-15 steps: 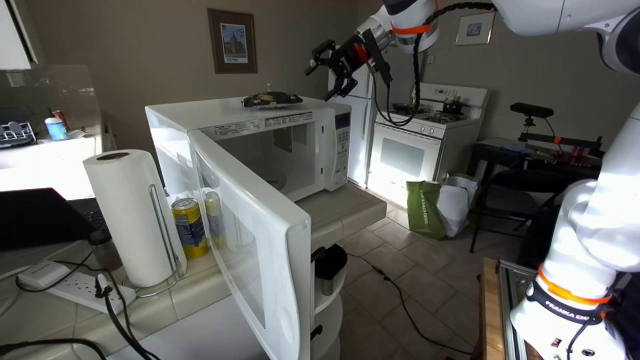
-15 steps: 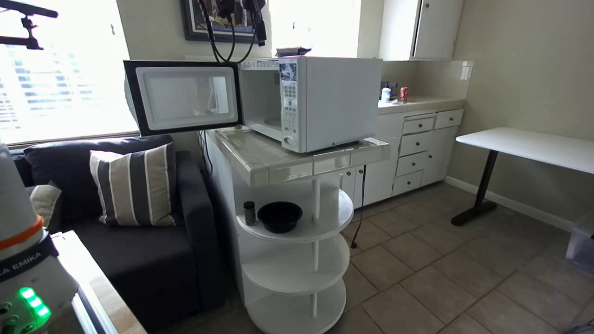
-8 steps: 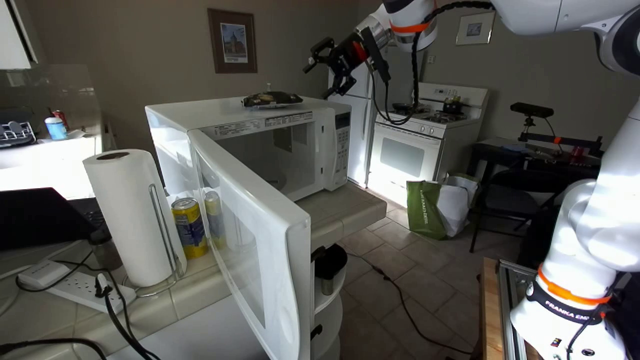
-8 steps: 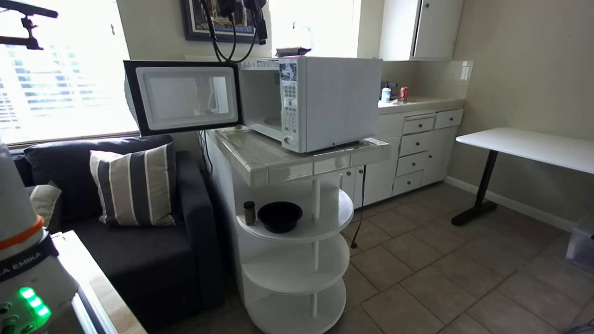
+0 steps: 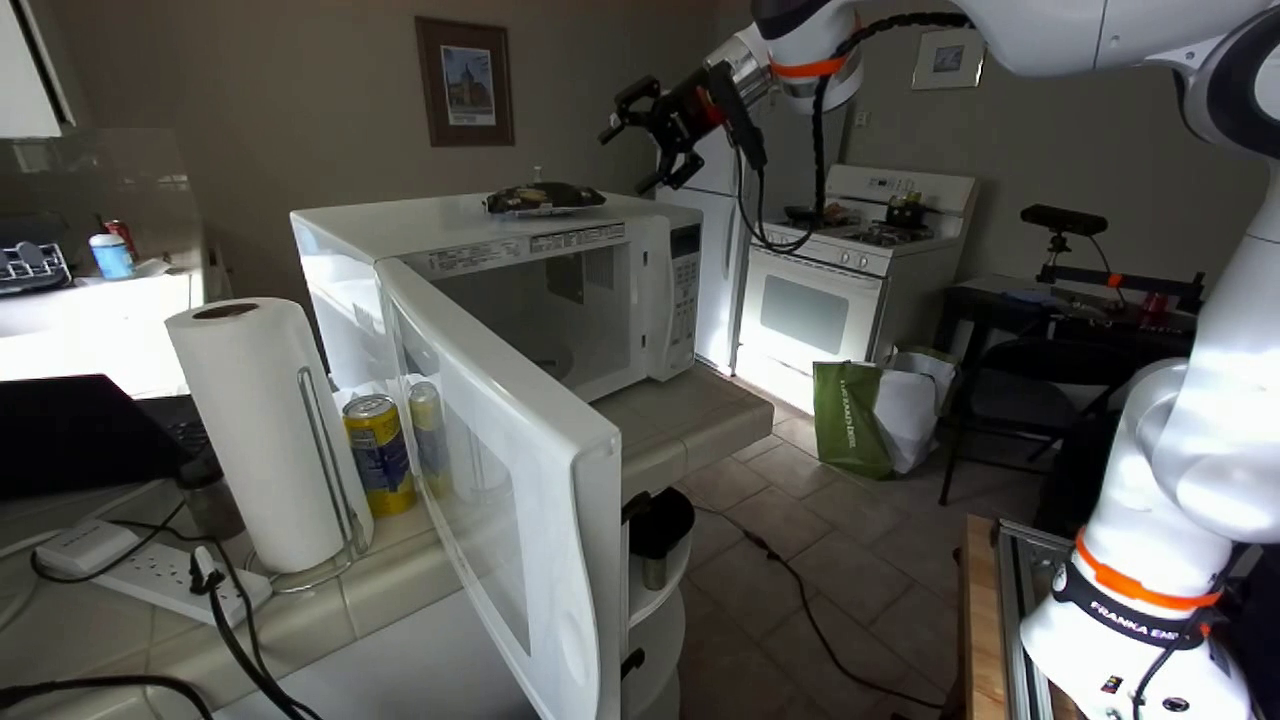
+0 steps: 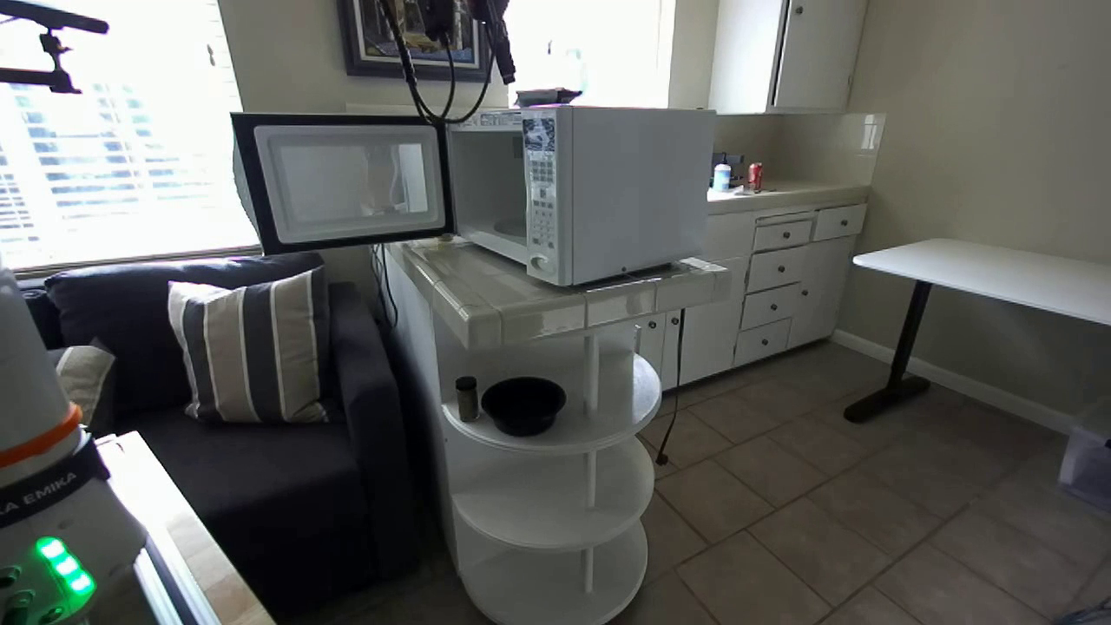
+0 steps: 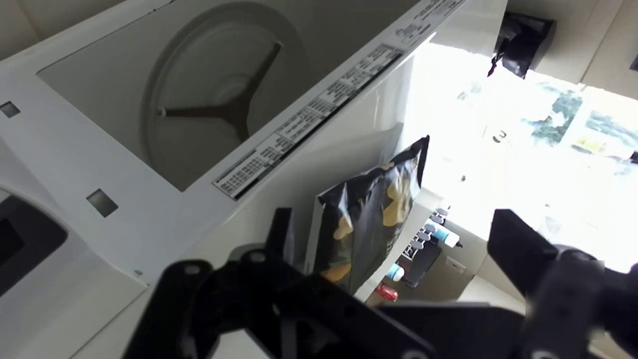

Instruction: Put the black packet in the microwave.

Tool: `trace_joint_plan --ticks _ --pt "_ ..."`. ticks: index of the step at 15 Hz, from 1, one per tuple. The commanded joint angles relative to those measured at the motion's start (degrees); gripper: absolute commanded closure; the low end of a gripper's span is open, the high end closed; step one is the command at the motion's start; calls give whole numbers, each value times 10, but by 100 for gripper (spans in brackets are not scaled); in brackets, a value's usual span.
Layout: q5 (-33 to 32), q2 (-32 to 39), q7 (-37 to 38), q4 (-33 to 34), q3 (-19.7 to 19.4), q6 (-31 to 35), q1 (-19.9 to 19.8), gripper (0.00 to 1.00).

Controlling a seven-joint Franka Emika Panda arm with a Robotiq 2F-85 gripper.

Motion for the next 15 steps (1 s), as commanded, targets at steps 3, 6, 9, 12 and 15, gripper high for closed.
trace_joint_plan --ticks 3,6,9,12,15 --pt "9 47 17 24 8 45 -8 0" --pt "11 64 26 36 10 45 -10 27" --pt "10 75 35 45 15 44 -8 47" --pt "9 82 41 52 21 45 -7 70" --pt "1 83 61 53 23 43 -8 94"
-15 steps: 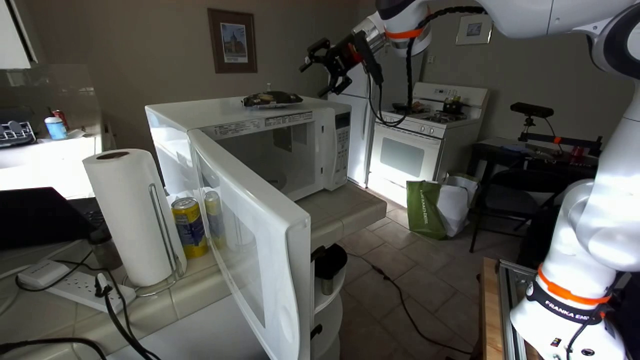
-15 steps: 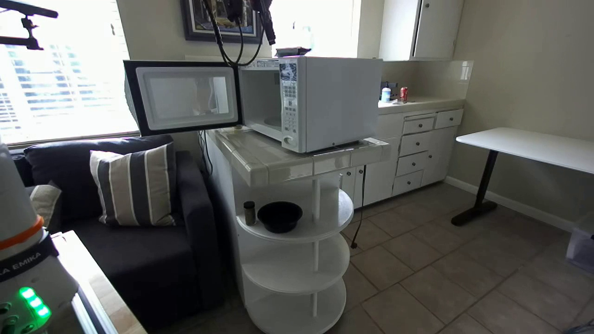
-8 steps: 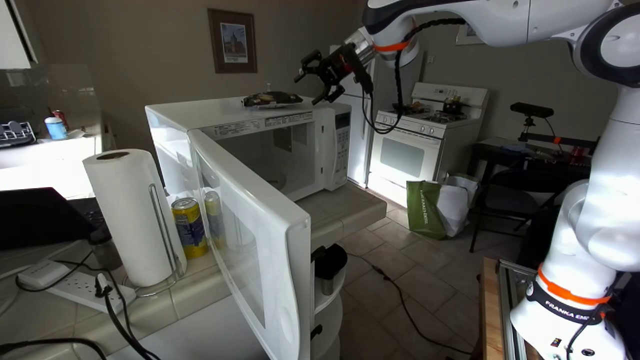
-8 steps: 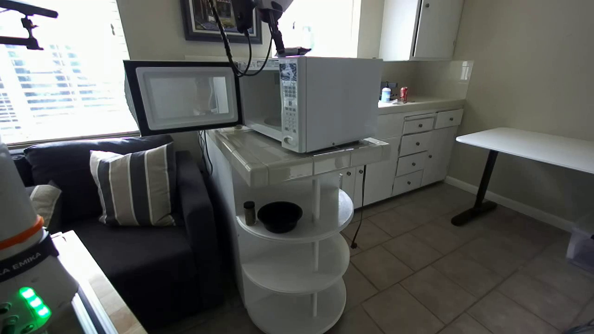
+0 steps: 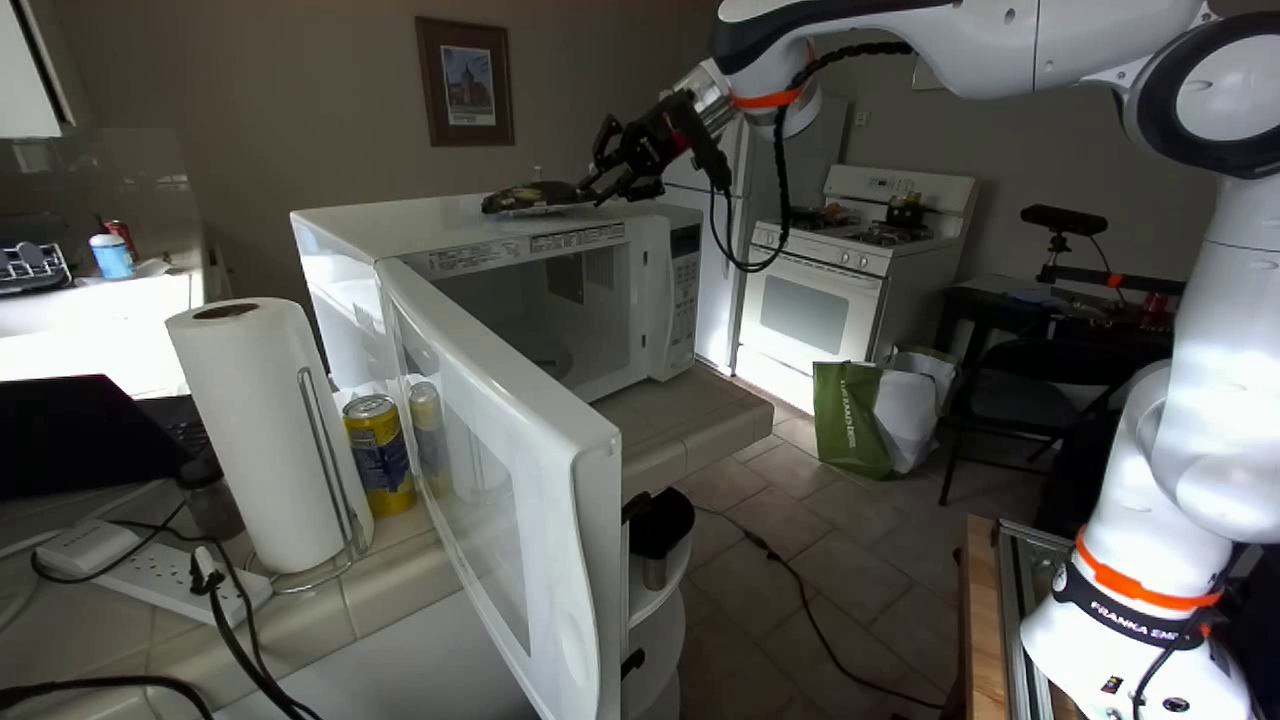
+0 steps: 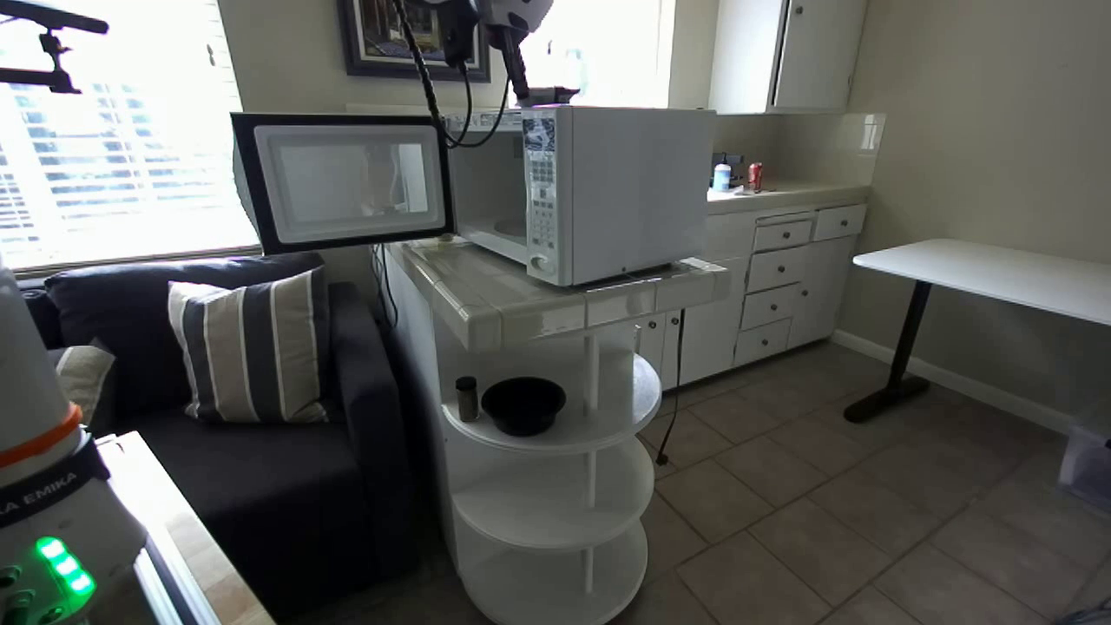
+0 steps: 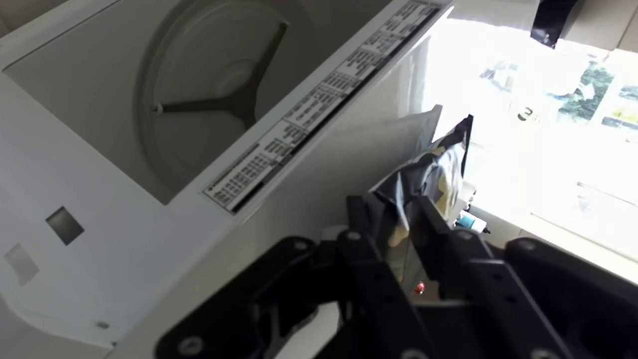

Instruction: Put the black packet in the microwave.

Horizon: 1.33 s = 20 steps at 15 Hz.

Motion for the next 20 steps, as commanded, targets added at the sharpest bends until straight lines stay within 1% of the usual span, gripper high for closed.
trace_joint_plan --ticks 1,5,7,9,12,14,17,20 --pt "-3 7 35 6 8 3 -6 99" --pt "-11 -10 85 -8 5 -16 -8 100" --pt "-2 -26 100 -19 4 -31 -11 100" --pt "20 -58 97 -40 3 -68 -15 100" --pt "72 -111 61 -77 -6 -162 -23 100" --pt "86 -145 42 -104 -16 -225 -27 100" --pt "87 -187 16 -143 -31 -317 -34 100" --pt "73 -210 -4 -174 -40 -375 -43 100"
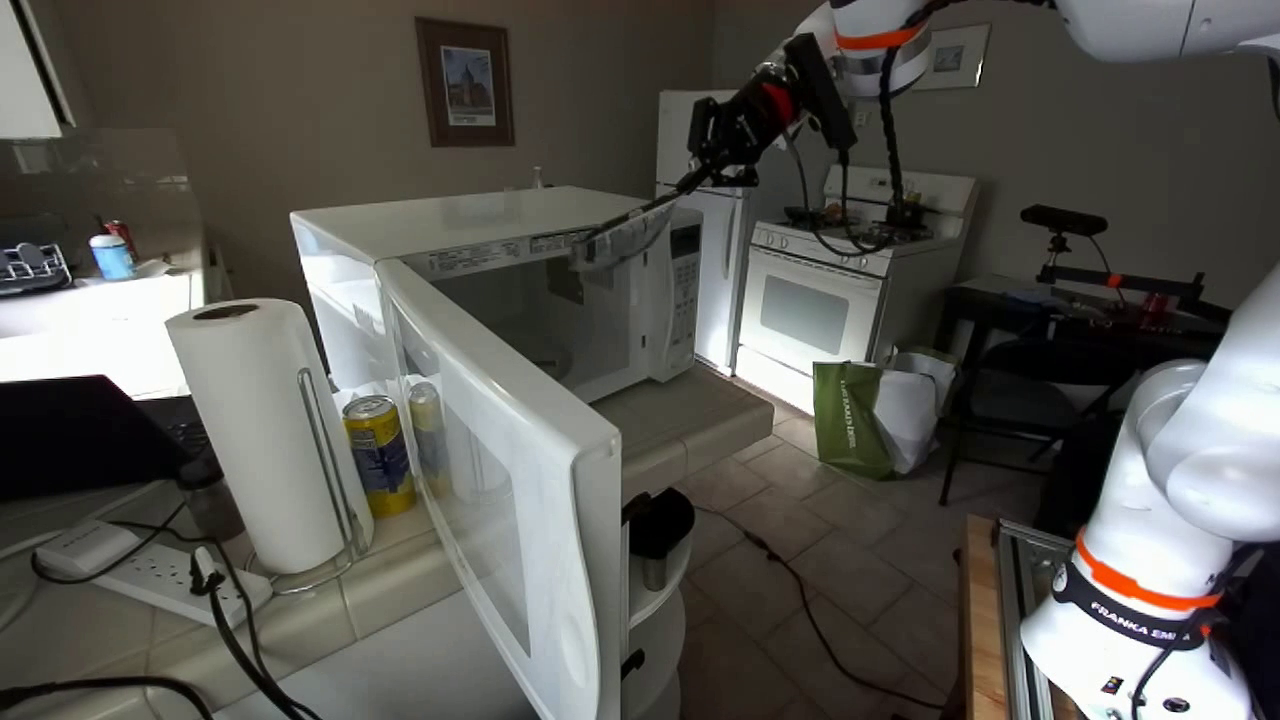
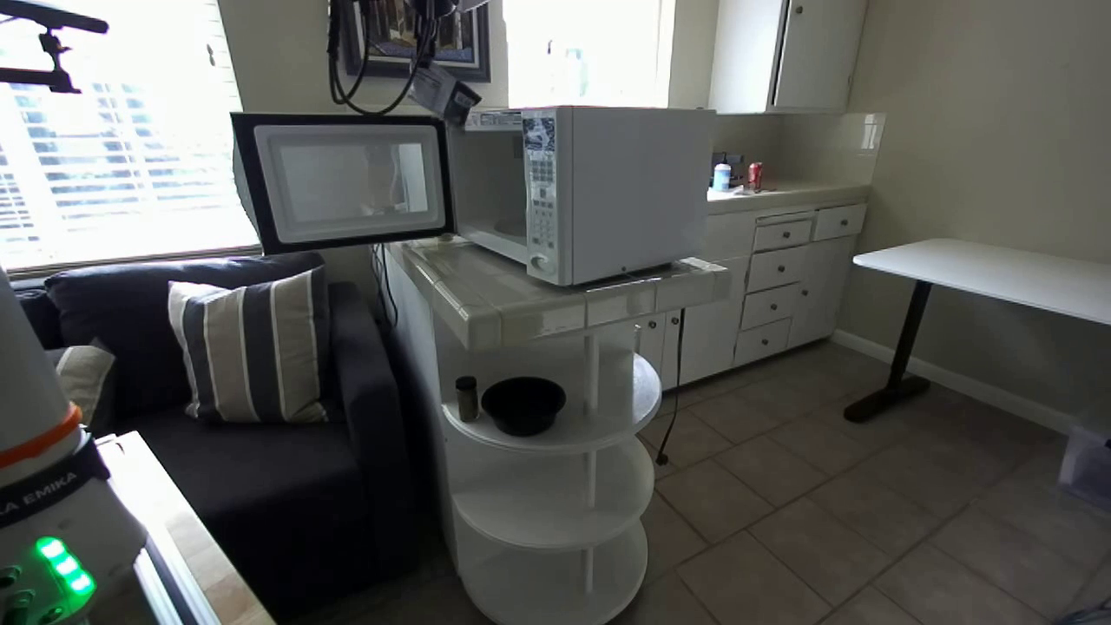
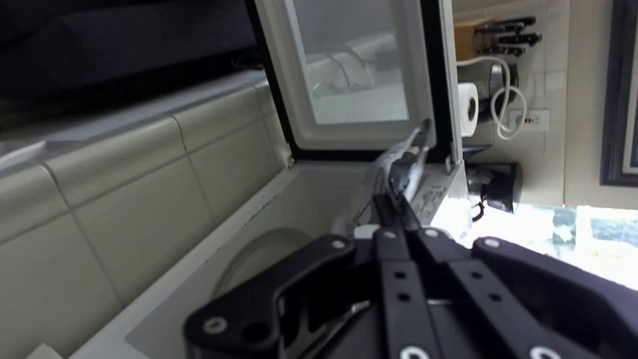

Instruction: Put the black packet in the microwave.

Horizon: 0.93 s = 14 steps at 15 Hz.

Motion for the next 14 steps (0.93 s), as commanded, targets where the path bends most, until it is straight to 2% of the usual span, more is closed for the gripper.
trace_joint_plan --ticks 1,4,7,14 --pt "-5 -37 -33 -58 -6 -48 -12 100" --pt "-15 -36 -45 -82 -1 -45 -20 100" --pt "-18 -24 -52 -103 12 1 -19 100" --pt "5 55 -28 -117 81 250 22 100"
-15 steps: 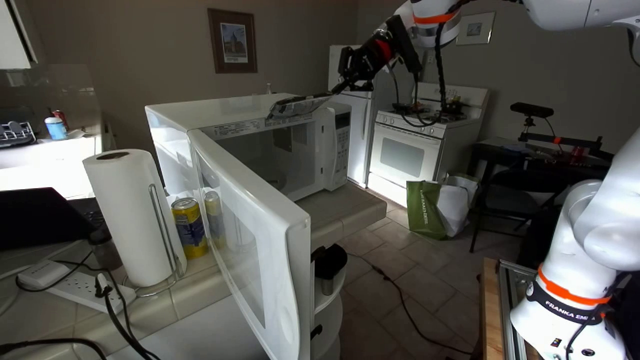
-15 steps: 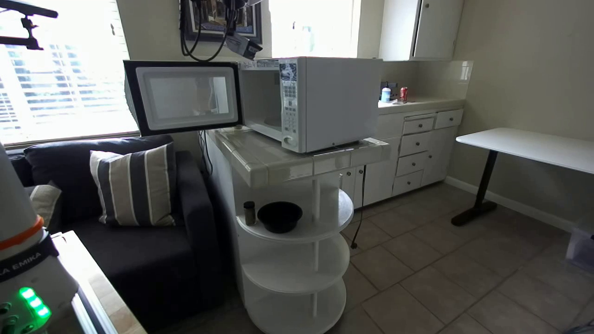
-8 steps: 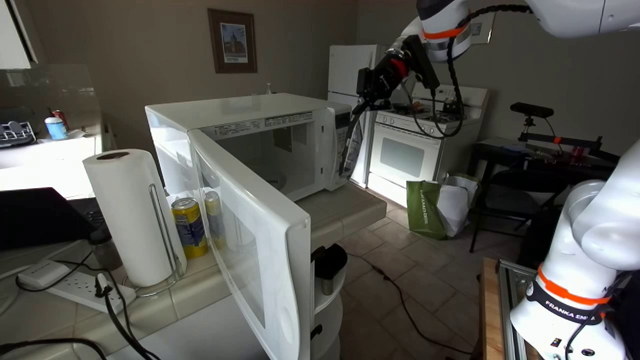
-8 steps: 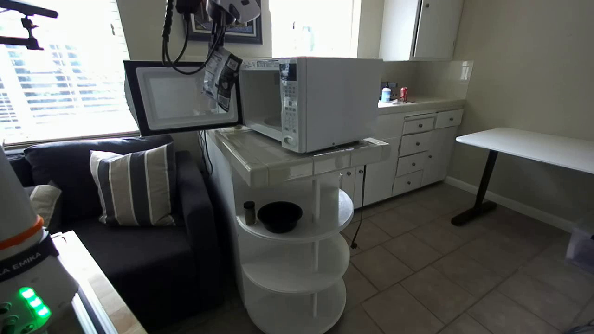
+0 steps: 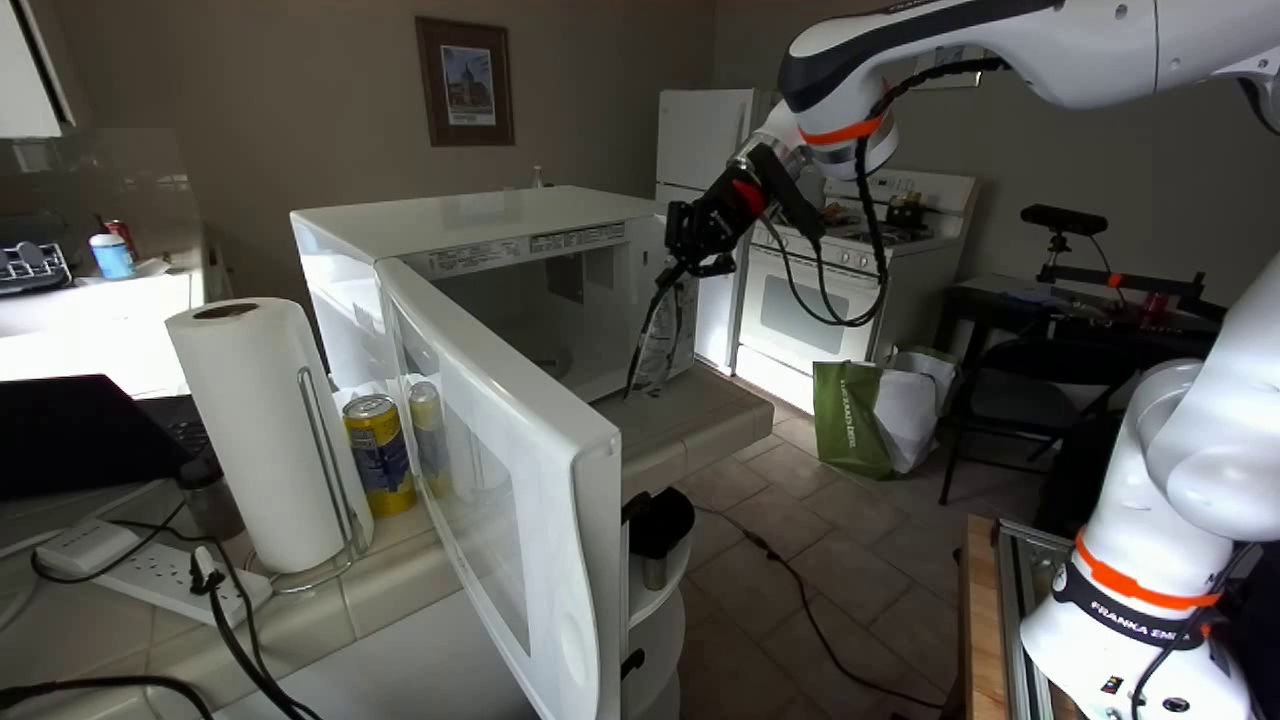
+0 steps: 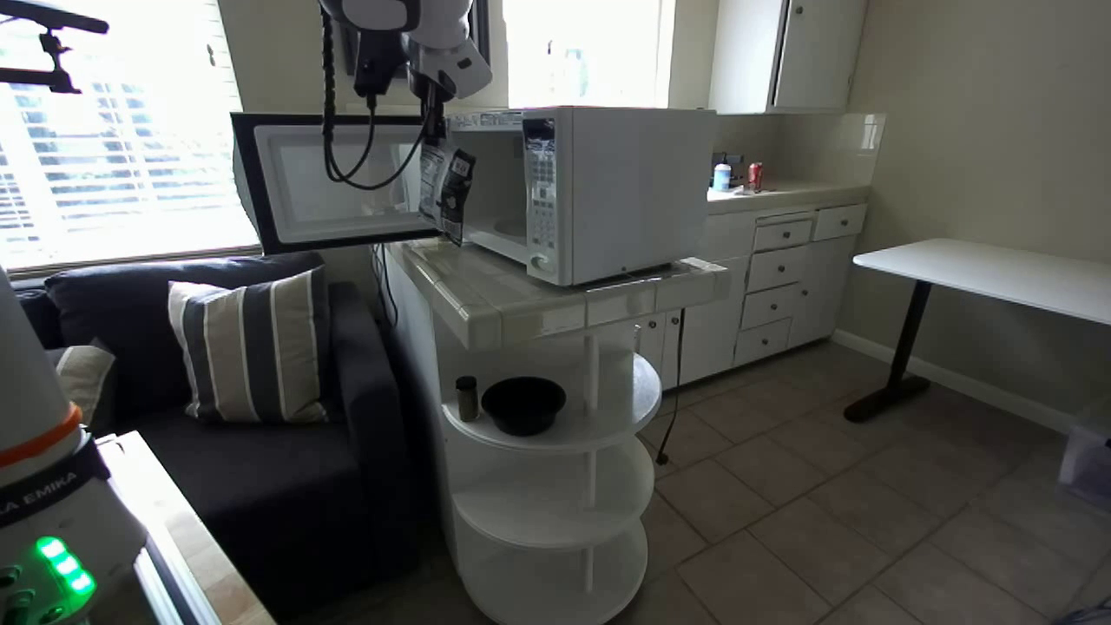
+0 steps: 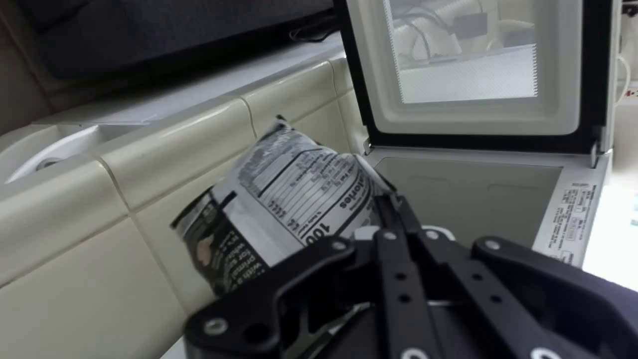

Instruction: Put the black packet in the microwave.

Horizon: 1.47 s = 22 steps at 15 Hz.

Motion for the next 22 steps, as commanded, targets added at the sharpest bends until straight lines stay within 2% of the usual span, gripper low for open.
trace_joint_plan --ticks 1,6,11,17,19,22 --pt "19 47 17 5 35 127 31 100" --pt "64 106 6 23 73 325 81 100" --pt "168 136 -64 57 102 448 105 100" --pt "248 159 -190 86 111 518 106 100" --pt "278 171 -238 97 111 524 104 100" --pt "315 192 -292 103 108 499 97 100"
